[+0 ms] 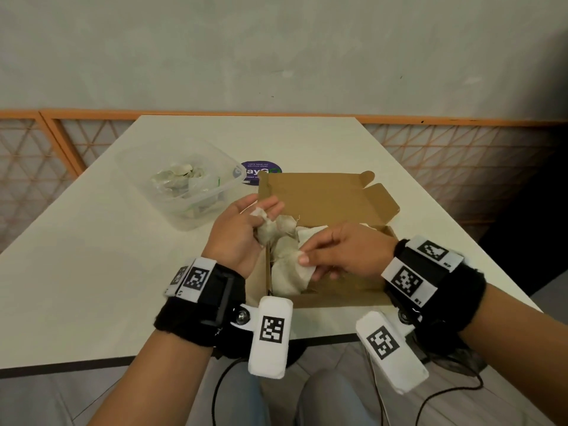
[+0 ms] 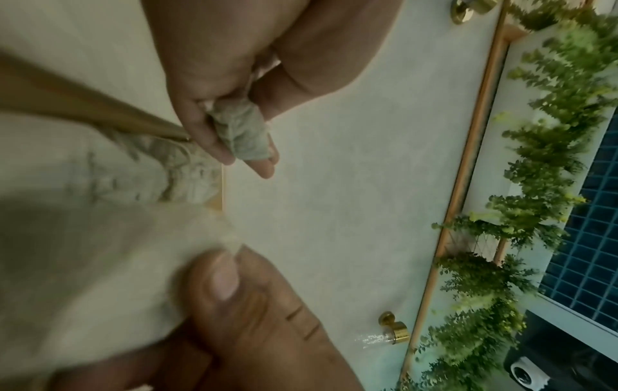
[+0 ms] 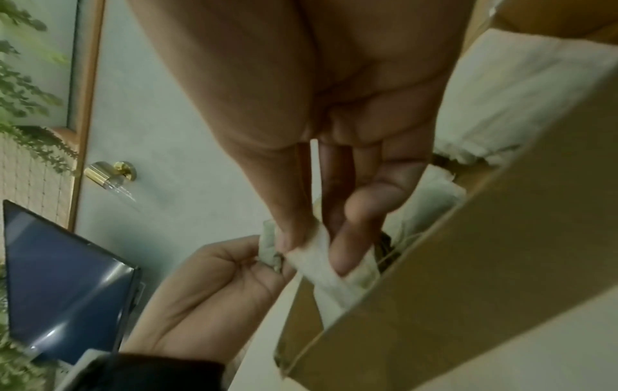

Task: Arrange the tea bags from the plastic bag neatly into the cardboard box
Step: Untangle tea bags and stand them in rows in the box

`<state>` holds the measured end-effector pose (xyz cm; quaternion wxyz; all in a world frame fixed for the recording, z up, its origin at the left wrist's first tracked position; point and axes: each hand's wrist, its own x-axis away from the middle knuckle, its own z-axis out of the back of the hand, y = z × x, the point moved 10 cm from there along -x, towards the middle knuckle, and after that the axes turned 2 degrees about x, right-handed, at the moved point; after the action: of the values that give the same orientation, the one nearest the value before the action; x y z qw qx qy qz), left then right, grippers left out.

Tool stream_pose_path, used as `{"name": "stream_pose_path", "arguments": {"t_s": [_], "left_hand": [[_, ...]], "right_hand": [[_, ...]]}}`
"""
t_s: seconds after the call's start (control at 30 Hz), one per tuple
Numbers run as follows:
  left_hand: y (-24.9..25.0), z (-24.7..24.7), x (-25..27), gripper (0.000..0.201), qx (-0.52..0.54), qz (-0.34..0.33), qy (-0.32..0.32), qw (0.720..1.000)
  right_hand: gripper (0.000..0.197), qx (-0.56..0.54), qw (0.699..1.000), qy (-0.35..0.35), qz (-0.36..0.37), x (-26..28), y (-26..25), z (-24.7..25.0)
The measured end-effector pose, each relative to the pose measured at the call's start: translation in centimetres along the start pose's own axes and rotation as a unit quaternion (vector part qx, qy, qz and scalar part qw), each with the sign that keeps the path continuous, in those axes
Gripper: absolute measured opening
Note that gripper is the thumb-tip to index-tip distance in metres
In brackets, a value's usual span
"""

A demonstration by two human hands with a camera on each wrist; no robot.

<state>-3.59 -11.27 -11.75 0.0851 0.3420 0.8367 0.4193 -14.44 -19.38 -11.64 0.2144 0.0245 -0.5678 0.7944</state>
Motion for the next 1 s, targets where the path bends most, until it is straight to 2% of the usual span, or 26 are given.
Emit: {"name": "stream_pose_path", "arguments": {"t_s": [0.1,0.27,0.47,0.53,0.6,0.67,0.73,0.8,0.9,0.93,1.0], "left_hand": [[0.2,1.1,0.3,0.042,0.013,0.001,0.01,1.0],[0.9,1.8,0.4,0.043,0.015,0.0,0.007,1.0],[1.6,2.2,0.3,0.041,0.015,0.002,0.004,1.0],[1.4,1.9,0.2,0.041,0.014,0.004,0.004,1.0],[1.1,1.6,0.2,0.04,0.014,0.009,0.003,1.0],[0.8,1.5,0.3,0.04,0.011,0.015,0.005,1.0],[0.6,1.8,0.2,0.04,0.007,0.025,0.013,1.0],[0.5,2.1,0.2,0.04,0.012,0.034,0.02,0.999],[0.3,0.9,0.3,0.042,0.006,0.046,-0.01,0.999],[0.2,0.2,0.5,0.042,0.0,0.046,-0.029,0.999],[0.0,-1.7,0.8,0.042,-0.016,0.046,-0.068,0.996]], "right_hand": [[0.003,0.067,0.996,-0.06,-0.012,-0.2,0.1,-1.4],[0.011,0.17,0.983,-0.072,-0.002,-1.4,-0.7,-1.6],[0.009,0.17,0.974,-0.148,0.013,-0.3,-2.8,-2.7],[0.005,0.195,0.973,-0.125,0.001,-0.9,-2.2,-2.9],[0.013,0.22,0.973,-0.069,-0.012,-2.0,-1.6,-2.5],[0.021,0.275,0.961,-0.027,-0.013,-2.6,-1.3,-1.7],[0.019,0.318,0.948,0.009,0.004,-2.9,-1.9,-0.6],[0.006,0.28,0.958,0.064,0.015,-2.8,-3.0,1.4],[0.008,0.199,0.968,0.146,0.037,-2.0,-4.8,4.6],[0.011,0.17,0.974,0.142,0.04,-1.9,-5.2,4.8],[0.02,0.143,0.986,0.082,0.017,-1.7,-5.2,3.4]]}}
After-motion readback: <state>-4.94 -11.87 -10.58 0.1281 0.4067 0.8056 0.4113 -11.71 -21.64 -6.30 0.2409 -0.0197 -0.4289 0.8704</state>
